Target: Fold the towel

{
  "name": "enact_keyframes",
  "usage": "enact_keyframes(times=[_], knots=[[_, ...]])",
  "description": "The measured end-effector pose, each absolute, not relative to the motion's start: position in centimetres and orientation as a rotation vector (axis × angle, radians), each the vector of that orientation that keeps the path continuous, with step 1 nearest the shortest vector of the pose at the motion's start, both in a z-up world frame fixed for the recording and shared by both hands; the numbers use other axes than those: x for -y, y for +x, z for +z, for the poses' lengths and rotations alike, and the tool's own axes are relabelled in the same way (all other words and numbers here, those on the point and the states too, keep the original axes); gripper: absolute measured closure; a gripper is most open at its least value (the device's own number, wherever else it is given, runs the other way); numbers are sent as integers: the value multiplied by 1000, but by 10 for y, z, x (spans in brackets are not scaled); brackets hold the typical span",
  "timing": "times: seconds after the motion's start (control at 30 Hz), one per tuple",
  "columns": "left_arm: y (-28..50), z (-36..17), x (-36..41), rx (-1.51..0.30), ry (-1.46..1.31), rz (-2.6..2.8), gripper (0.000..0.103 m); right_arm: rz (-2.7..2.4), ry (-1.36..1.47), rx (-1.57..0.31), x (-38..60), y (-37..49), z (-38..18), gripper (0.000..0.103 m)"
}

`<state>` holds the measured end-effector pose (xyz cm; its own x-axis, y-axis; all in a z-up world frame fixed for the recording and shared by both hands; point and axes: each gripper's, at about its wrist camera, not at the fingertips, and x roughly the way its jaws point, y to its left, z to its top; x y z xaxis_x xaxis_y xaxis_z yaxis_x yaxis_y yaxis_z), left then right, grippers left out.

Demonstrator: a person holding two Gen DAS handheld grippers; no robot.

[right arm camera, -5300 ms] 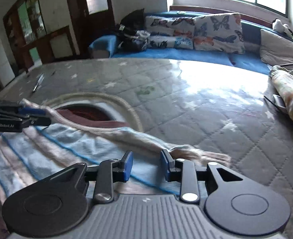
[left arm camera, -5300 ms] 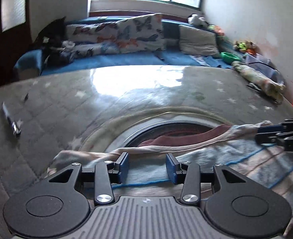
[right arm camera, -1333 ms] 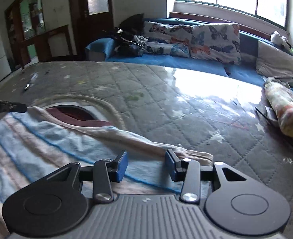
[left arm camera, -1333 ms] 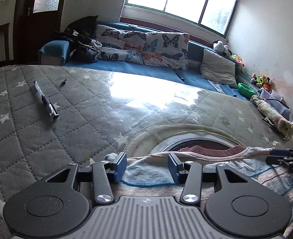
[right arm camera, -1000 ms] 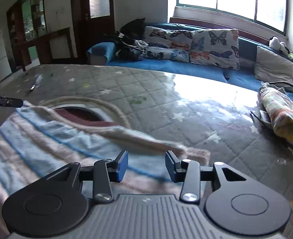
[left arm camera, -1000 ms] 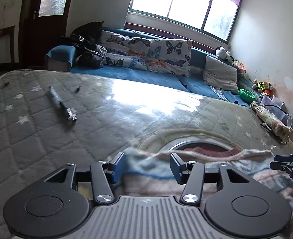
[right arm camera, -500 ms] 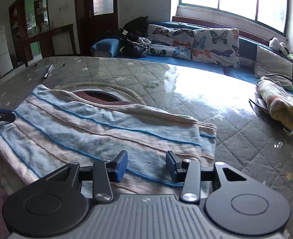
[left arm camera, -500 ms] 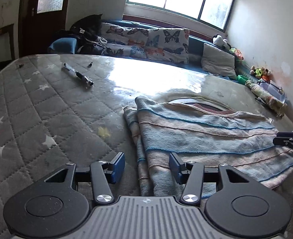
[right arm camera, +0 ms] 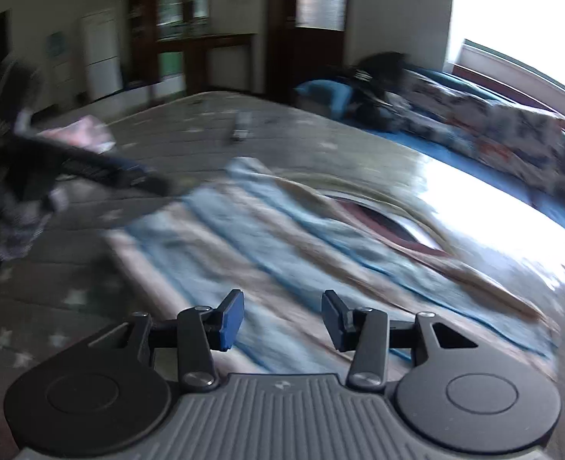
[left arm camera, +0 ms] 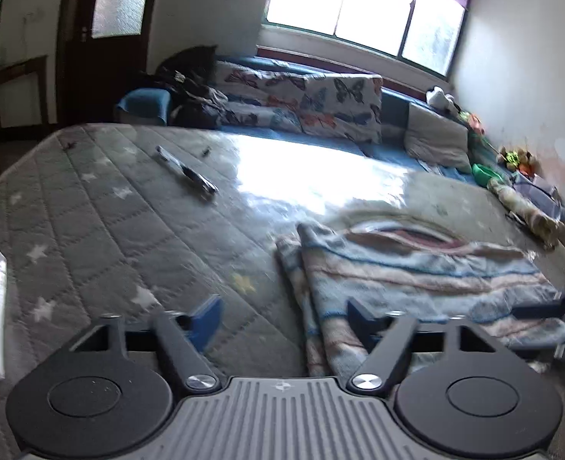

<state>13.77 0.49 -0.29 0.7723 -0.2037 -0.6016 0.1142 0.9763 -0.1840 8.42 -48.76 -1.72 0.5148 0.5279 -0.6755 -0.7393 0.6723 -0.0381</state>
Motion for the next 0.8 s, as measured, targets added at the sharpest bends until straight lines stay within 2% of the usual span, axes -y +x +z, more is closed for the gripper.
enact_keyframes(times=[0.03,0.1,0.27,0.57,0.73,0.8], knots=[[137,0,-7,-660,-138,-168,19,804,-361,-675,475,79,-18,57],[137,4,-11,-648,-143,-158,8,840,-399,-658,454,70,-19,54],[137,11,-21,-619,-164,-146,0,912,-500,-607,401,46,-25,54],[141,12,-30,-620,-243,-165,0,903,-672,-536,351,21,-45,56],[147,7,-24,-645,-262,-180,0,886,-655,-557,344,24,-50,70],[152,5,-19,-657,-275,-193,0,887,-615,-563,348,26,-46,80]])
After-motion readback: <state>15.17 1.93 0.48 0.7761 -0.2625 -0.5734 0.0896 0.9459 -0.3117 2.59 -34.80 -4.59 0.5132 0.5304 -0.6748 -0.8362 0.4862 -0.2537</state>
